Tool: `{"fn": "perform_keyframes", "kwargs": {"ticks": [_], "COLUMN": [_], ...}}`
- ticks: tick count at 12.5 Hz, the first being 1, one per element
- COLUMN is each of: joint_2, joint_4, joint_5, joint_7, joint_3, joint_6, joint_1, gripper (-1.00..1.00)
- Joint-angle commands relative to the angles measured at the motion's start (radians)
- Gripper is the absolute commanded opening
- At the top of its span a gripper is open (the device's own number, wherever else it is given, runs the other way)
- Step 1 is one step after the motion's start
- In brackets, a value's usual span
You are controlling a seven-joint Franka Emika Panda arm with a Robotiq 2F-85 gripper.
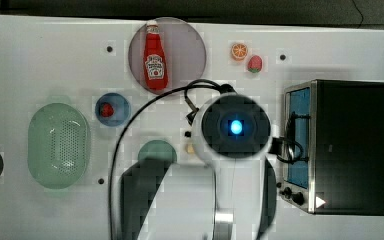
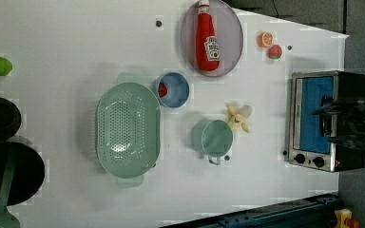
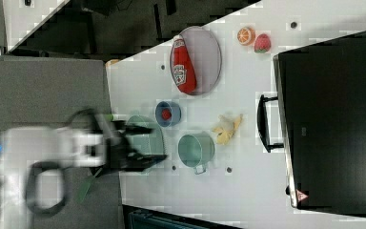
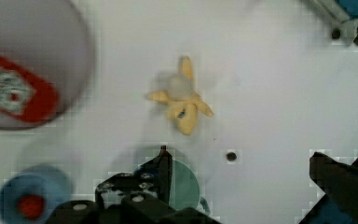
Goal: Pick banana from table and place on oven.
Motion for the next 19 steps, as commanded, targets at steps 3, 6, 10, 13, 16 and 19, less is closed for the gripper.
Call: {"fn": "perform_keyframes", "kwargs": {"ticks": [3,6,10,13,16,19], "joint_2": [0.151,0.242,0.309,0.361,0.427,0.467], "joint_4": [-0.054,-0.118,-0.223,-0.274,-0.282,-0.283], "joint_5": [-0.002,-0.002,-0.001,-0.001,-0.001,-0.001], "joint_7": [0.015,0.015,0.015,0.015,0.015,0.015], "joint_3": [0.014,0.012,0.012,0.011,0.011,0.014], "joint_6": [0.204,0.398,0.594,0.682,0.777,0.832], "joint_1": [-0.001,-0.001,-0.001,-0.002,-0.002,-0.001], "gripper": [1.0,1.0,1.0,1.0,1.0,0.92]}}
